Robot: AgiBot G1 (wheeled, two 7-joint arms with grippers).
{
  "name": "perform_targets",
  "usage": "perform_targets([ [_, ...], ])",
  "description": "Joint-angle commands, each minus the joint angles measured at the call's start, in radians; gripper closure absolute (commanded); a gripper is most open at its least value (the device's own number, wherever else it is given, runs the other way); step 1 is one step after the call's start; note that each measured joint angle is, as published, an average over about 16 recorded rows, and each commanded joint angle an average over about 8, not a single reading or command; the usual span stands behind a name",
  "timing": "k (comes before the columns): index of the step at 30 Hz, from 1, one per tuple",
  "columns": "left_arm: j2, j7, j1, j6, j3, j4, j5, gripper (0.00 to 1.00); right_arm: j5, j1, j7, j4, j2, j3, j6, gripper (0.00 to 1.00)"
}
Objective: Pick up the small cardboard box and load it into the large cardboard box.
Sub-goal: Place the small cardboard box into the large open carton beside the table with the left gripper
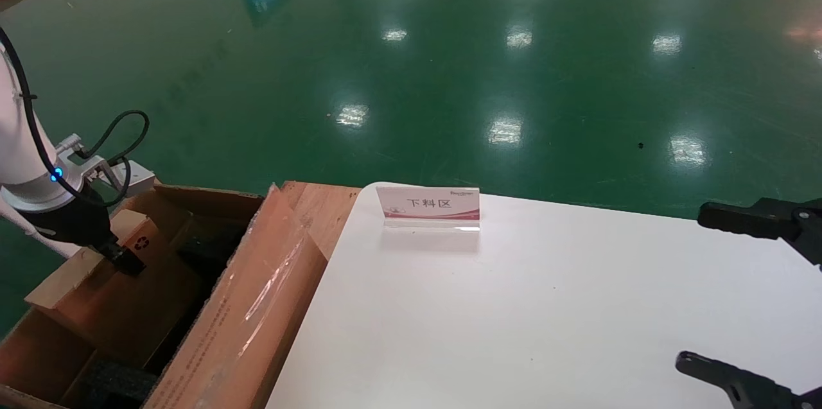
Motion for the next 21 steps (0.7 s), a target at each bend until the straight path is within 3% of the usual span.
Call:
perform_targets([
  [1,0.002,0.002,0.009,-0.001,-0.002,0.009,-0.003,1.00,0.000,0.000,0.000,0.000,0.000,0.000,0.000,0.00],
  [4,0.007,0.006,0.017,0.000,-0.003,0.019,-0.004,1.00,0.000,0.000,0.000,0.000,0.000,0.000,0.000,0.00],
  [6,0.011,0.009,0.023,0.003,-0.002,0.025,-0.004,0.92,0.000,0.000,0.000,0.000,0.000,0.000,0.000,0.00],
  [12,0.020,0.014,0.034,0.009,-0.001,0.037,-0.004,0.18,0.000,0.000,0.000,0.000,0.000,-0.001,0.000,0.00],
  [14,0.022,0.014,0.036,0.009,-0.001,0.040,-0.005,0.02,0.000,0.000,0.000,0.000,0.000,-0.001,0.000,0.00],
  [21,0.022,0.015,0.037,0.010,-0.001,0.040,-0.004,0.00,0.001,0.000,0.000,0.000,0.000,-0.001,0.000,0.00],
])
